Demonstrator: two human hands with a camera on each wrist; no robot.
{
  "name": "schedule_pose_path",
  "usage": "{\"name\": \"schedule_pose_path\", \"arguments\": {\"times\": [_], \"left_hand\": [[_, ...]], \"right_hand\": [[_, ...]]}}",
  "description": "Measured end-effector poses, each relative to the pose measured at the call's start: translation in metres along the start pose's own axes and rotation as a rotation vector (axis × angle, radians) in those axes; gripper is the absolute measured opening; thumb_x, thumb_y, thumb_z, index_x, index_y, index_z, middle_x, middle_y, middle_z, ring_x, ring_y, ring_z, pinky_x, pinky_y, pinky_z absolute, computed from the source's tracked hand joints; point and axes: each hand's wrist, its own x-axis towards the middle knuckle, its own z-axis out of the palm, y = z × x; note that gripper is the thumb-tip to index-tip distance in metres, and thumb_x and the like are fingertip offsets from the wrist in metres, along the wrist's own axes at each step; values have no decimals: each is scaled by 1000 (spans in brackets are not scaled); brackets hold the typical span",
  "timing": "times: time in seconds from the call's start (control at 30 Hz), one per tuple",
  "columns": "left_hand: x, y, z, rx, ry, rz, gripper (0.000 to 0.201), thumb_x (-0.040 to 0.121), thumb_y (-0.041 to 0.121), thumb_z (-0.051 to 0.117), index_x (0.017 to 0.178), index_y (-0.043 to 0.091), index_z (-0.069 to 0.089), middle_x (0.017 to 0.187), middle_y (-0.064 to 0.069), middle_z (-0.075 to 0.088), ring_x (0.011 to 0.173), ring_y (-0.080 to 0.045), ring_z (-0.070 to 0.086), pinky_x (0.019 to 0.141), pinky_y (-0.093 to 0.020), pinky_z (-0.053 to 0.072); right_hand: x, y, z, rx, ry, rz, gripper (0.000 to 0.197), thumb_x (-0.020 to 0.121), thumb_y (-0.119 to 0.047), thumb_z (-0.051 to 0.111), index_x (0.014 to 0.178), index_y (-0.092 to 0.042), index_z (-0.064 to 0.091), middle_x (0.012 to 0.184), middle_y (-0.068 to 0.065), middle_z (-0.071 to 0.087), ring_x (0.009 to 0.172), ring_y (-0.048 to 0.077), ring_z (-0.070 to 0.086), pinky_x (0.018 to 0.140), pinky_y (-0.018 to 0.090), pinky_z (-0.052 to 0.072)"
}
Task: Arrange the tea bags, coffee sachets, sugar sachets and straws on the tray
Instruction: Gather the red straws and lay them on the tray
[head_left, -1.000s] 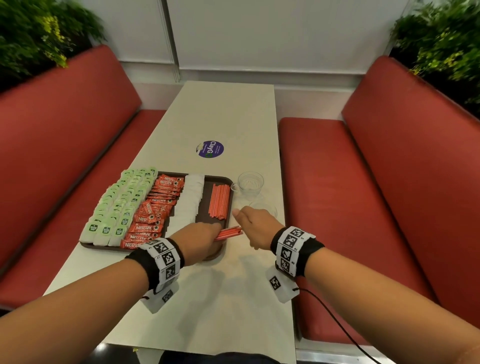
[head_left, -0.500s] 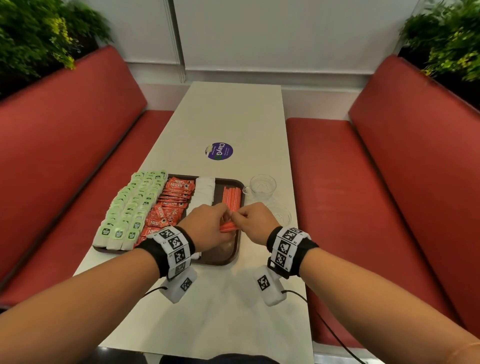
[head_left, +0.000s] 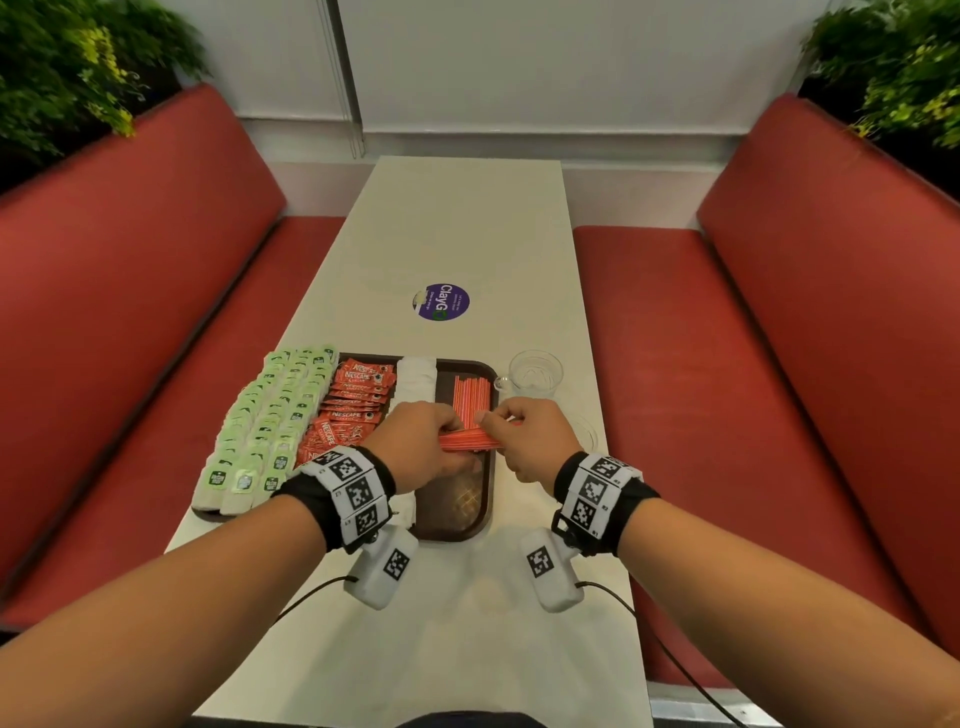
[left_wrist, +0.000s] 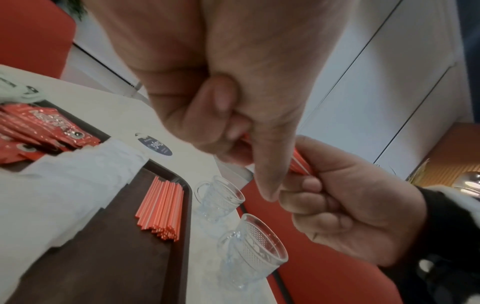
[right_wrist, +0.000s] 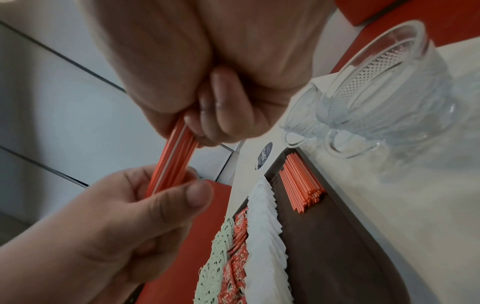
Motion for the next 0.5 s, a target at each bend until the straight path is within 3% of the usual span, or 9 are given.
{"name": "schedule_pose_path", "arguments": {"times": [0.13, 0.23, 0.33, 0.43, 0.5], "left_hand": [[-2, -6, 8, -48, -1, 18, 31, 77, 50, 79, 90, 25, 66, 79, 8, 64, 69, -5, 59, 58, -17, 38], [-4, -11, 7, 12, -127, 59, 38, 79, 64, 69, 79, 28, 58, 69, 8, 57, 60, -7, 52, 55, -23, 35], [-1, -18, 5, 17, -289, 83, 47, 77, 75, 58, 72, 28, 58, 61, 8, 56, 57, -8, 52, 58, -28, 42], [3, -24, 8, 19, -391, 83, 60, 79, 73, 57, 79, 15, 68, 66, -6, 61, 57, -10, 51, 59, -28, 44], [3, -24, 11, 7, -439, 78, 47, 84, 61, 65, 84, 14, 72, 71, -6, 66, 58, -8, 55, 61, -29, 48]], "right_hand": [[4, -1, -2, -39, -5, -42, 30, 93, -31, 68, 81, -3, 69, 53, -3, 54, 39, 8, 43, 42, 23, 37], [9, 3, -3, -152, -34, -83, 28, 91, -27, 71, 76, -3, 68, 51, -9, 54, 39, 2, 44, 46, 21, 37], [9, 6, 0, -283, -131, -146, 25, 89, -28, 73, 68, -14, 67, 52, -13, 58, 45, 0, 49, 47, 15, 36], [8, 9, 7, -385, -228, -185, 26, 88, -29, 74, 70, -11, 69, 68, 3, 65, 56, 3, 50, 55, 21, 41], [8, 12, 9, -396, -277, -185, 28, 88, -29, 73, 71, -7, 67, 65, 5, 60, 57, 6, 48, 55, 23, 39]]}}
